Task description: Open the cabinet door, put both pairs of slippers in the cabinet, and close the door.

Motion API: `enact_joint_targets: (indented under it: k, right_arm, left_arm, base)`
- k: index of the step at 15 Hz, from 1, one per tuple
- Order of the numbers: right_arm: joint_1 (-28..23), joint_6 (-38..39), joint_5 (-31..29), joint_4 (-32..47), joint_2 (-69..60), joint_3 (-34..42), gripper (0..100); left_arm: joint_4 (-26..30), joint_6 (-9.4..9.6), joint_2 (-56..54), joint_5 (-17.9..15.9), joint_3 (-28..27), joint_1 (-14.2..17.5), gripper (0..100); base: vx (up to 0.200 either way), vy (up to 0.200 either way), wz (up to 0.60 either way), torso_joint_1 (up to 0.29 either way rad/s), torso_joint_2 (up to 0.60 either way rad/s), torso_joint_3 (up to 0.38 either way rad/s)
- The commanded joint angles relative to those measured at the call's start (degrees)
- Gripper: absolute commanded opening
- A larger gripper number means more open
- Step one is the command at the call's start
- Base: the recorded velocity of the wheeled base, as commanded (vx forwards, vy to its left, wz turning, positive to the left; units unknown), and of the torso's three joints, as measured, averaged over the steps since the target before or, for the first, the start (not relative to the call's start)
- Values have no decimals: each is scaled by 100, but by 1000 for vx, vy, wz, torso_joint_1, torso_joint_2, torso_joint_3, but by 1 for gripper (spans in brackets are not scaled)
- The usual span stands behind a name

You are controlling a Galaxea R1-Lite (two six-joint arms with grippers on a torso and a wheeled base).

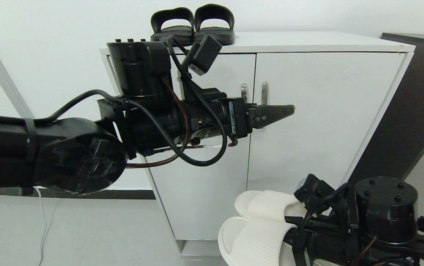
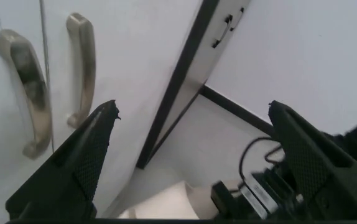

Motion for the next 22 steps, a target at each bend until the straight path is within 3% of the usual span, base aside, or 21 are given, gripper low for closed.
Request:
enact_joint_targets:
  k: [1, 8, 12, 18, 19, 22]
  right_arm:
    - [2, -1, 2, -2, 25, 0, 0]
    - [2, -1, 2, -2, 61, -8, 0]
    - [2, -1, 2, -2, 61, 9, 0]
    - [2, -1, 2, -2, 61, 18, 0]
    - [2, -1, 2, -2, 61, 18, 0]
    - [2, -1, 11, -2, 52, 27, 0]
  left_arm:
    - [10, -3, 338, 65, -257, -47, 100]
    - [46, -3, 514, 1111, -433, -82, 100]
    - [46, 6, 734, 1278, -644, -91, 100]
    - [63, 6, 1006, 1269, -961, -91, 100]
    - [63, 6, 1006, 1269, -952, -100, 0]
    - [54, 6, 989, 1269, -934, -100, 0]
  base:
    - [0, 0, 0, 0, 0, 0]
    - [0, 0, 0, 0, 0, 0]
    - [0, 0, 0, 0, 0, 0]
    - [0, 0, 0, 0, 0, 0]
    - [0, 0, 0, 0, 0, 0]
    - [0, 0, 0, 0, 0, 0]
